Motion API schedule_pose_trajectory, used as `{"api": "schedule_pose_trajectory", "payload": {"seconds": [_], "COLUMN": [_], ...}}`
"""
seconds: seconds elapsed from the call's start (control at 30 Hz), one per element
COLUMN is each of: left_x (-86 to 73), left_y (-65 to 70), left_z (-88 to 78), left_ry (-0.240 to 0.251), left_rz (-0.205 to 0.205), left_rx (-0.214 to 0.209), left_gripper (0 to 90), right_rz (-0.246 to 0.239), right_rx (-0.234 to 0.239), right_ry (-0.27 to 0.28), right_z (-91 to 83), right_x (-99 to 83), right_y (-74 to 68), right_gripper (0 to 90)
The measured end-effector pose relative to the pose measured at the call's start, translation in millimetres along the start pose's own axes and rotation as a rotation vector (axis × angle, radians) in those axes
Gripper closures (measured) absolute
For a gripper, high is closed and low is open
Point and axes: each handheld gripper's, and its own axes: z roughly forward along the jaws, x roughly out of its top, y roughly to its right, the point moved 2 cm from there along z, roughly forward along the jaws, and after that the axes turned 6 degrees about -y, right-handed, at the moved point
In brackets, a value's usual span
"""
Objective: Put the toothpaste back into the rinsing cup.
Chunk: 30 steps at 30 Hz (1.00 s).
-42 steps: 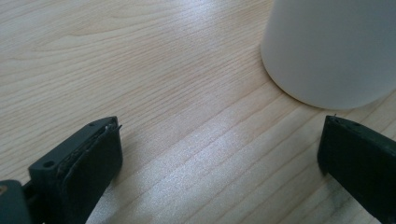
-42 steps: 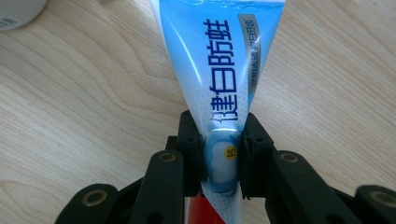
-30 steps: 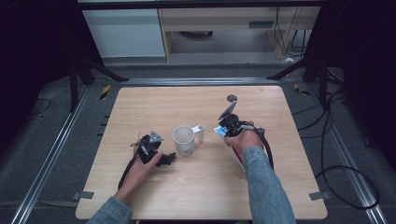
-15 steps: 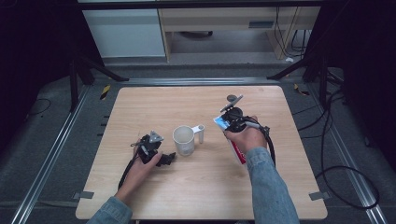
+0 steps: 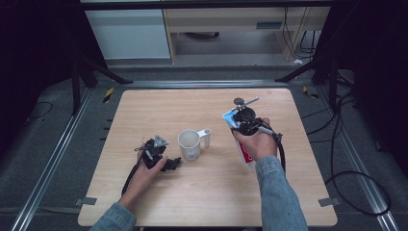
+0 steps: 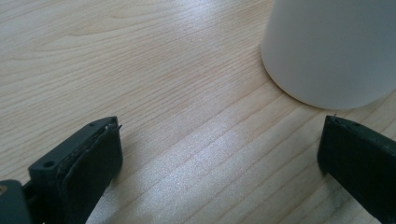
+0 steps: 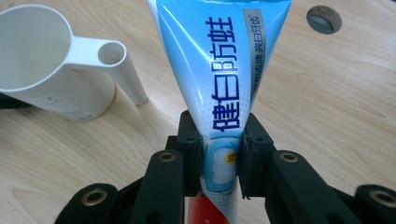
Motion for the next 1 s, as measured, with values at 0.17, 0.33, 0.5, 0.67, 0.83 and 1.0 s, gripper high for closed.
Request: {"api": "schedule_pose_trajectory", "payload": {"seconds": [0.17, 0.33, 0.5, 0.67, 0.83, 1.0], "left_x": [0.2, 0.1, 0.2, 0.1, 0.2, 0.1], "left_y": [-0.1, -0.1, -0.2, 0.0, -0.2, -0.2], "left_z": [0.1, 0.1, 0.1, 0.1, 0.1, 0.1], "left_ry": [0.0, 0.0, 0.0, 0.0, 0.0, 0.0], "left_rz": [0.0, 0.001, 0.001, -0.001, 0.001, 0.001], "left_rx": [-0.001, -0.001, -0.001, -0.001, 0.0, 0.0], "left_gripper": [0.0, 0.0, 0.0, 0.0, 0.0, 0.0], "right_rz": [0.0, 0.011, 0.023, 0.047, 0.057, 0.057], "right_rx": [-0.017, -0.022, -0.023, -0.034, -0.033, -0.031], "right_ry": [0.062, 0.11, 0.152, 0.207, 0.229, 0.25], "right_z": [-3.4, -5.0, -7.2, -10.4, -13.2, -17.0], "right_x": [-1.9, -3.9, -5.6, -6.1, -4.6, -2.6], "right_y": [-3.9, -8.5, -11.1, -11.7, -13.0, -16.4], "right_gripper": [73.7, 73.7, 73.7, 73.7, 73.7, 73.7]}}
